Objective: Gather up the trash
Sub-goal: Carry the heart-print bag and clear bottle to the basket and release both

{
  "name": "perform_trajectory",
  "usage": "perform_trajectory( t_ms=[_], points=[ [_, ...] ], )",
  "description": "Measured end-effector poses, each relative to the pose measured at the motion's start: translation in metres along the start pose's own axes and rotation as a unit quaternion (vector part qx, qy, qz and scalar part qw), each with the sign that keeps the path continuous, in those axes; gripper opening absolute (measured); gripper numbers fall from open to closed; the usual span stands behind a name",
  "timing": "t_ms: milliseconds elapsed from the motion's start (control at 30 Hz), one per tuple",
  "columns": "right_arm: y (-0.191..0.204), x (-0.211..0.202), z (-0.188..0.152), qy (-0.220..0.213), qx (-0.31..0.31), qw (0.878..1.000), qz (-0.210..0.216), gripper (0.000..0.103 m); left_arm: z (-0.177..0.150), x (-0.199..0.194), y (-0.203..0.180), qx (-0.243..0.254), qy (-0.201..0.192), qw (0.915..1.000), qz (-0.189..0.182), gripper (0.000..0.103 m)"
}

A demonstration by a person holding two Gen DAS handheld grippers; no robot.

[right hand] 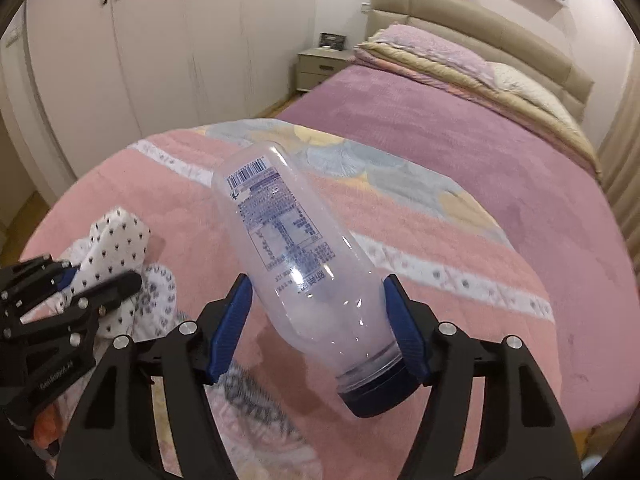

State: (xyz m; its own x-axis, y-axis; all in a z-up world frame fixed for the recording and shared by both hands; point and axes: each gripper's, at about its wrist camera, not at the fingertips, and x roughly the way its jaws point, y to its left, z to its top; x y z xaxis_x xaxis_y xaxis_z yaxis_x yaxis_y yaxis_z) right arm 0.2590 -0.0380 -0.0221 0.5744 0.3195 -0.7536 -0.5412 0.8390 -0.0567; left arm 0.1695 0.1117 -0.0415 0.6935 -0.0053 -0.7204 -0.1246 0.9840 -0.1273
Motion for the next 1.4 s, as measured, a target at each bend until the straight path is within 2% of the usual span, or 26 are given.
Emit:
perform_trajectory(
  t_ms=[367, 433, 567, 667, 767, 967, 1200, 1400],
  points=[
    [0.013, -0.06, -0.056, -0.017, 0.079, 0.997, -0.01, 0.063, -0.002, -0.009, 0.004, 0.003, -0.021, 0.9997, -0.014, 0.025],
    [0.01, -0.071, -0.065, -0.022, 0.097, 0.995, -0.011, 0.063, -0.006, -0.014, 0.002, 0.009, -0.028, 0.9992, -0.026, 0.025],
    [-0.002, -0.096, -0.087, -0.031, 0.132, 0.991, -0.021, 0.063, -0.008, -0.027, -0.014, 0.028, -0.041, 0.9956, -0.079, 0.025],
    [-0.016, -0.116, -0.103, -0.041, 0.158, 0.986, -0.024, 0.063, -0.01, -0.036, -0.026, 0.022, -0.028, 0.9895, -0.14, 0.025],
    [-0.032, -0.135, -0.121, -0.049, 0.184, 0.981, -0.039, 0.063, -0.014, -0.051, -0.043, 0.032, -0.028, 0.9818, -0.185, 0.025],
    [-0.064, -0.184, -0.154, -0.084, 0.24, 0.965, -0.069, 0.063, -0.021, -0.08, -0.086, 0.079, -0.045, 0.9713, -0.22, 0.025],
    [-0.09, -0.23, -0.179, -0.114, 0.266, 0.95, -0.121, 0.063, -0.023, -0.104, -0.138, 0.127, -0.06, 0.9585, -0.248, 0.025],
    [-0.112, -0.268, -0.204, -0.135, 0.29, 0.933, -0.164, 0.063, -0.028, -0.121, -0.19, 0.173, -0.065, 0.9433, -0.276, 0.025]
  ],
)
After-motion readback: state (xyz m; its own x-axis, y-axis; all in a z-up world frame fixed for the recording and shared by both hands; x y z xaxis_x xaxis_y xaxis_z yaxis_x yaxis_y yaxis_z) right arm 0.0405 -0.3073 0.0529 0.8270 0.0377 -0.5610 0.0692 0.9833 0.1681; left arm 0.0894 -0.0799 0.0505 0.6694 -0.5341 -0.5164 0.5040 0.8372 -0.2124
